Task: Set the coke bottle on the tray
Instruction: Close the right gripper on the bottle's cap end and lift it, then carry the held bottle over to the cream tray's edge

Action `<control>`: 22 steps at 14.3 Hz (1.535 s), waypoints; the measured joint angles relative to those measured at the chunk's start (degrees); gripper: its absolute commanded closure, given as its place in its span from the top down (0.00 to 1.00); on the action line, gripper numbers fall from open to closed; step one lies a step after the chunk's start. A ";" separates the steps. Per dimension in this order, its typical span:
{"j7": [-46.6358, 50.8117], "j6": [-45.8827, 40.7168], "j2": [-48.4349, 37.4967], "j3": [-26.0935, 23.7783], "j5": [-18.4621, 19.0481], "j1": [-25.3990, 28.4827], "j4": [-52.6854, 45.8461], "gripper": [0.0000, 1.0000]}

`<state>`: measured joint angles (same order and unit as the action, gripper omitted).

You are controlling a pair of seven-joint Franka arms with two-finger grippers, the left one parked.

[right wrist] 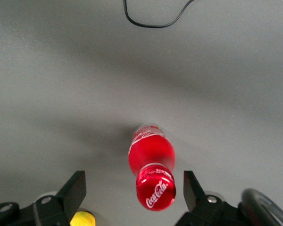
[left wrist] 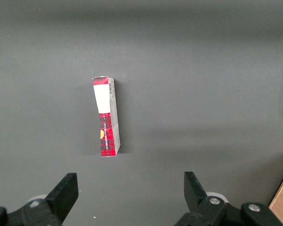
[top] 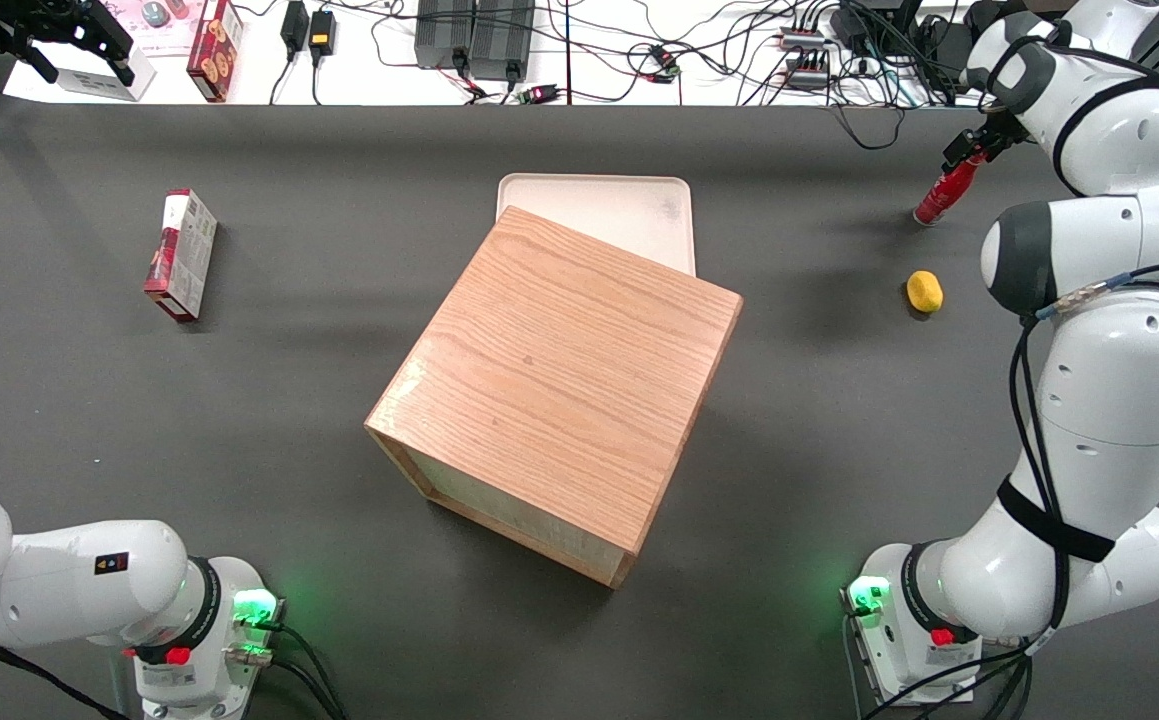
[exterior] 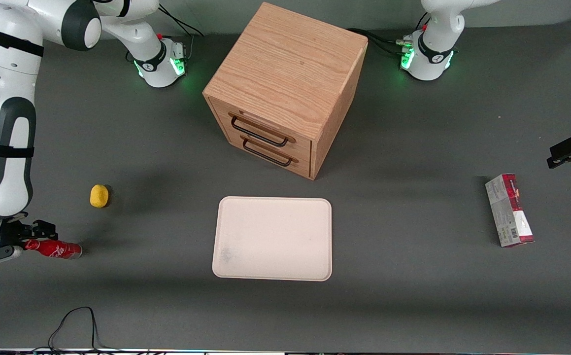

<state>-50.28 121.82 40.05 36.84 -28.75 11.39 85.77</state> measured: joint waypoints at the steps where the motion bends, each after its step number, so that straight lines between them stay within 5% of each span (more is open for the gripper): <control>1: -0.76 0.17 0.11 0.05 -0.31 -0.15 -0.06 0.76; 7: -2.67 0.79 0.70 0.37 -0.68 -0.34 -0.32 0.14; 9: -2.77 0.86 0.71 0.42 -0.71 -0.34 -0.42 0.01; 15: -1.55 -2.81 0.62 0.41 -0.39 0.04 -6.29 0.00; 22: 23.39 -34.53 -1.91 -4.60 7.84 3.11 -28.99 0.04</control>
<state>-26.89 87.29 38.14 32.24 -20.90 14.50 56.78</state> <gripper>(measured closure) 0.687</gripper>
